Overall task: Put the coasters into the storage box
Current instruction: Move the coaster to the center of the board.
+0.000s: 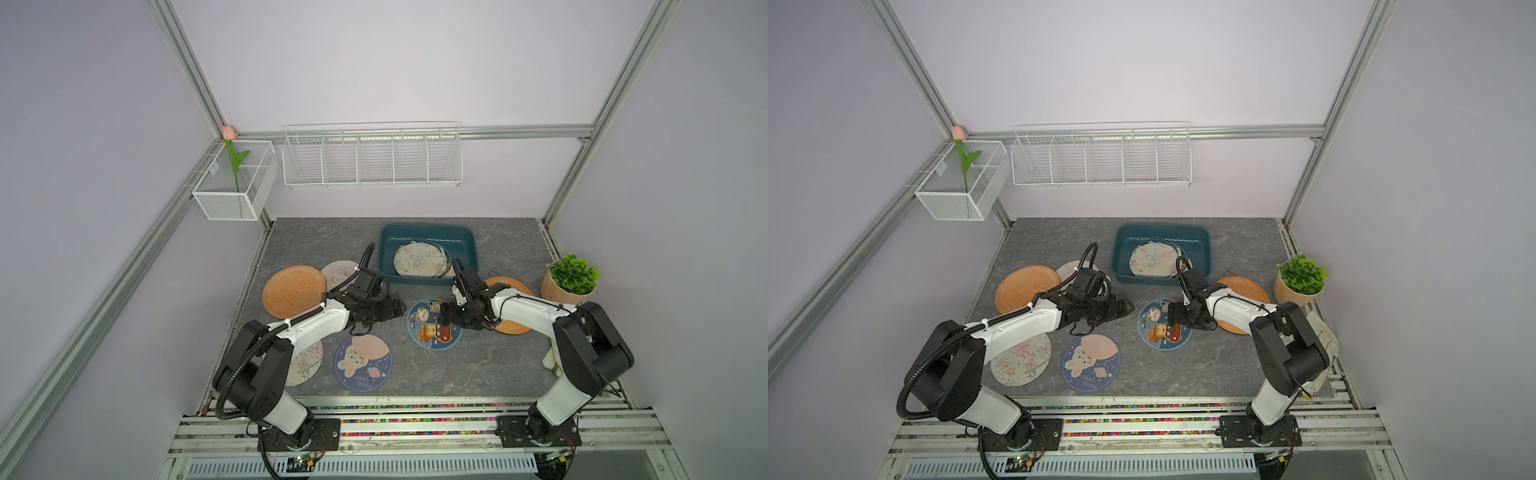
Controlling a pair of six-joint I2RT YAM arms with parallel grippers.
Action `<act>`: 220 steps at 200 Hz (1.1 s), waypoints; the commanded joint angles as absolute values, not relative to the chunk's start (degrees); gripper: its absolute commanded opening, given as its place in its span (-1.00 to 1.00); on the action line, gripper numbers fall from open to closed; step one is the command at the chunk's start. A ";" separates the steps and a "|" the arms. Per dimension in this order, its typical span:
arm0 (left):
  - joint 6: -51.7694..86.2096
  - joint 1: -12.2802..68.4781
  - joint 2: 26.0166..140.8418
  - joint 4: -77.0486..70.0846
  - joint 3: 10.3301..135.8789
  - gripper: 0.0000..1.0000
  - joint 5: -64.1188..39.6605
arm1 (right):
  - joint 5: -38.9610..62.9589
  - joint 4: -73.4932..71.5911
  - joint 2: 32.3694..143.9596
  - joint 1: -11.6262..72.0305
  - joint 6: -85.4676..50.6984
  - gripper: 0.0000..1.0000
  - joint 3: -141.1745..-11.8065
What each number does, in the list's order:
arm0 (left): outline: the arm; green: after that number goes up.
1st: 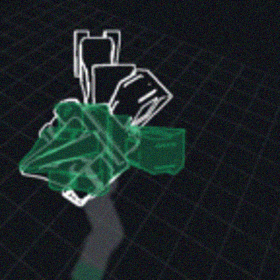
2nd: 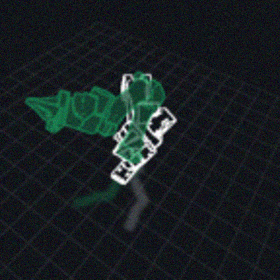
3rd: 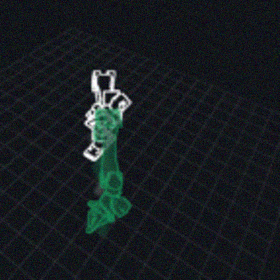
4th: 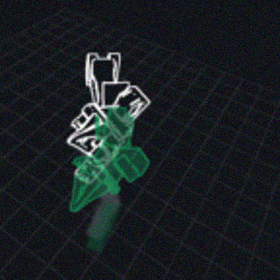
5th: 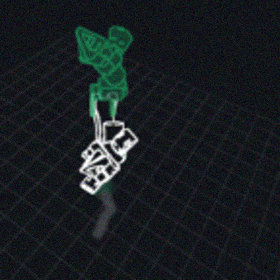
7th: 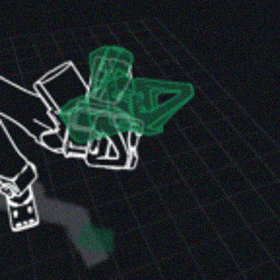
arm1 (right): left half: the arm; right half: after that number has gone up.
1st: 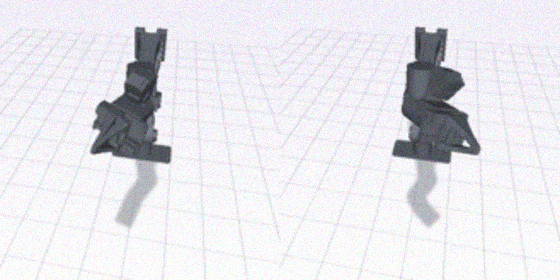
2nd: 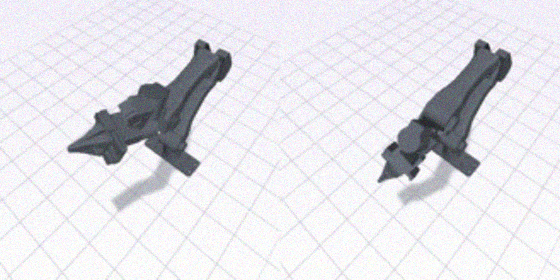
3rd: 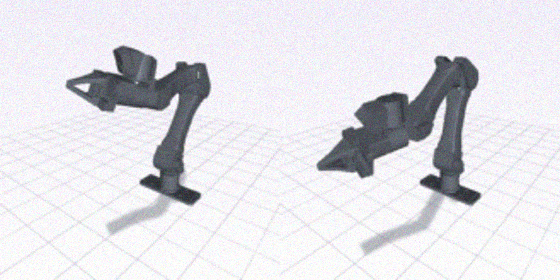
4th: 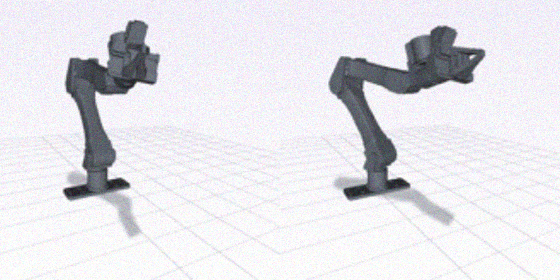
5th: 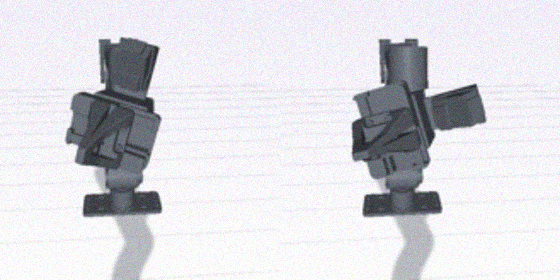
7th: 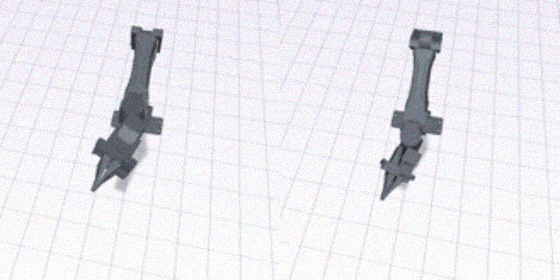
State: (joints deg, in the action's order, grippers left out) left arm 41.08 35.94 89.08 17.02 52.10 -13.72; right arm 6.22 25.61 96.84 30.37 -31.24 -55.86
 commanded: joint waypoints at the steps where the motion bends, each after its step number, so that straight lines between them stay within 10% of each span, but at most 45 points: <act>1: 40.65 37.20 90.31 16.84 53.93 0.83 -12.42 | 10.69 26.66 100.53 32.37 -30.21 0.77 -56.36; 110: 40.61 42.10 96.75 14.93 54.06 0.53 -6.37 | 7.91 32.56 97.66 31.78 -25.58 1.00 -58.63; 220: 40.88 42.40 97.96 13.50 53.09 0.20 -6.49 | 11.04 28.42 103.74 30.57 -26.19 0.50 -61.96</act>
State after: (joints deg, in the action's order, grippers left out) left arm 40.86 42.04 97.01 14.81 52.62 -6.48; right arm 9.28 29.52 101.47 30.57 -25.69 -61.65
